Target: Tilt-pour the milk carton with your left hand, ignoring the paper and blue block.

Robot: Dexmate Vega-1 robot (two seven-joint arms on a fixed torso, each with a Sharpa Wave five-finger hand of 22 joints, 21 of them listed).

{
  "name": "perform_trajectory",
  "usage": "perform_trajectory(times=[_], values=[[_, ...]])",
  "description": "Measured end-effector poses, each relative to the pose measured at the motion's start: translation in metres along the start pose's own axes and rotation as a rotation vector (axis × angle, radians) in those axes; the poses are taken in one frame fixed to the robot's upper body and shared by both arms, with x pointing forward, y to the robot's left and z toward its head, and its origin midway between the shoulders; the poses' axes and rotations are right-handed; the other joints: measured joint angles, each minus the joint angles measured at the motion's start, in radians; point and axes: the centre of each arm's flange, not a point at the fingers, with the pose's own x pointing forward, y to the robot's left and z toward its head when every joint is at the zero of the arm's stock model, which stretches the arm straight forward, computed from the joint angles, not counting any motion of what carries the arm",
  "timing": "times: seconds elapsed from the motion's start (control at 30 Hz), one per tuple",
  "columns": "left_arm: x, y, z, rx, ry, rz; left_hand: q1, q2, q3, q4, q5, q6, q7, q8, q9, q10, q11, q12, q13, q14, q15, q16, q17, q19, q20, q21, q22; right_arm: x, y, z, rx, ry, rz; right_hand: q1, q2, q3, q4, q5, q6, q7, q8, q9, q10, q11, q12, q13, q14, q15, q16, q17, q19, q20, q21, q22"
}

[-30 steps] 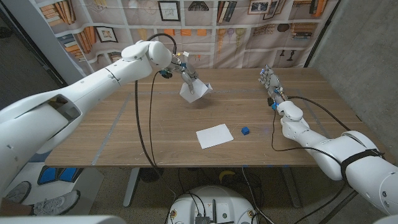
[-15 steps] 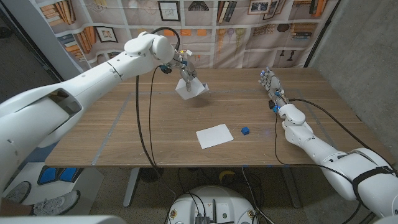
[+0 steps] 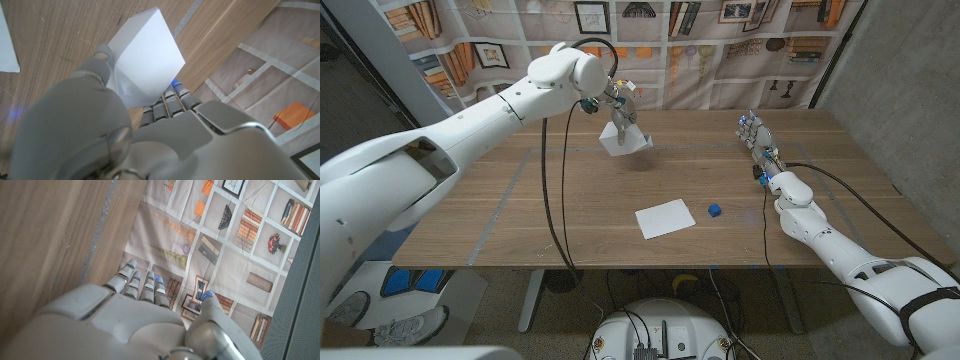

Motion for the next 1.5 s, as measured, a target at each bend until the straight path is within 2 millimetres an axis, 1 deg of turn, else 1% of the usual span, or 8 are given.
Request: perform_trajectory(times=[0.17,0.23,0.6,0.73,0.9,0.97,1.13,1.5], values=[[-0.001,0.002,0.004,0.036,0.018,-0.005,0.003,0.003,-0.003,0.000,0.000,0.000,0.000,0.000,0.000,0.000,0.000,-0.001,0.004,0.000,0.000,0.000,0.000,0.000,0.000,0.000,0.000,-0.004,0.000,-0.002,0.005,0.004,-0.003,0.000,0.000,0.000,0.000,0.000,0.000,0.000,0.000,0.000,0.000,0.000,0.000,0.000,0.000,0.000,0.000,0.000,0.000,0.000,0.000,0.000],[-0.001,0.003,0.005,0.051,0.029,-0.006,0.004,0.004,-0.002,0.000,0.000,0.000,0.000,0.008,0.000,0.000,0.000,-0.001,0.004,0.000,0.000,0.000,0.000,0.000,0.000,0.000,0.000,-0.006,0.001,-0.002,0.007,0.006,-0.003,0.000,0.000,0.000,0.000,0.000,0.000,0.000,0.000,0.000,0.000,0.000,0.000,0.000,0.000,0.000,0.000,0.000,0.000,0.000,0.000,0.000],[-0.003,0.007,0.016,0.130,0.065,-0.007,0.004,0.004,-0.002,0.000,0.000,-0.004,0.004,0.008,0.001,0.000,0.000,-0.001,0.009,0.000,0.000,0.000,0.000,0.000,0.000,0.000,0.000,-0.016,0.003,-0.005,0.020,0.016,-0.008,0.000,0.000,0.003,-0.003,0.000,0.000,0.000,0.000,0.000,0.000,0.000,0.000,0.000,0.000,0.000,0.000,0.000,0.000,0.000,0.000,0.000],[-0.003,0.007,0.020,0.161,0.083,-0.005,0.004,0.004,-0.009,0.001,0.000,-0.004,0.004,0.008,0.001,0.000,0.000,-0.001,0.009,0.000,0.000,0.000,0.000,0.000,0.000,0.000,0.000,-0.019,0.004,-0.006,0.025,0.019,-0.008,0.000,0.000,0.003,-0.003,0.000,0.000,0.000,0.000,0.000,0.000,0.000,0.000,0.000,0.000,0.000,0.000,0.000,0.000,0.000,0.000,0.000],[-0.003,0.006,0.025,0.195,0.082,-0.012,0.003,0.011,-0.011,0.000,0.000,-0.010,-0.002,0.008,0.001,0.000,0.000,-0.001,0.013,0.000,0.000,0.000,0.000,0.000,0.000,0.000,0.000,-0.022,0.005,-0.006,0.029,0.017,-0.006,0.000,0.000,0.003,-0.003,0.000,0.000,0.000,0.000,0.000,0.000,0.000,0.000,0.000,0.000,0.000,0.000,0.000,0.000,0.000,0.000,0.000],[-0.002,0.007,0.028,0.209,0.079,-0.015,0.007,0.015,-0.011,0.000,0.000,-0.014,-0.007,0.008,0.001,-0.004,-0.004,-0.001,0.014,0.000,0.000,0.000,0.000,0.000,0.000,0.000,0.000,-0.023,0.005,-0.006,0.031,0.019,-0.005,0.000,0.000,0.003,-0.003,0.000,0.000,0.000,0.000,0.000,0.000,0.000,0.000,0.000,0.000,0.000,0.000,0.000,0.000,0.000,0.000,0.000],[0.000,0.006,0.032,0.247,0.087,-0.025,0.009,0.017,-0.015,0.004,0.000,-0.018,-0.004,0.016,0.001,-0.006,-0.005,-0.001,0.014,0.000,0.000,0.000,0.000,0.000,0.000,0.000,0.000,-0.026,0.006,-0.006,0.031,0.019,-0.002,0.000,0.000,0.003,-0.003,0.000,0.000,0.000,0.000,0.000,0.000,0.000,0.000,0.000,0.000,0.000,0.000,0.000,0.000,0.000,0.000,0.000],[0.005,0.005,0.041,0.312,0.102,-0.057,0.005,0.021,-0.015,0.004,0.000,-0.018,-0.004,0.016,0.001,-0.006,-0.005,-0.001,0.018,0.000,0.000,0.000,0.000,0.000,0.000,0.000,0.000,-0.030,0.006,-0.006,0.031,0.024,-0.001,0.000,0.000,0.003,-0.003,0.000,0.000,0.000,0.000,0.000,0.000,0.000,0.000,0.000,0.000,0.000,0.000,0.000,0.000,0.000,0.000,0.000]])
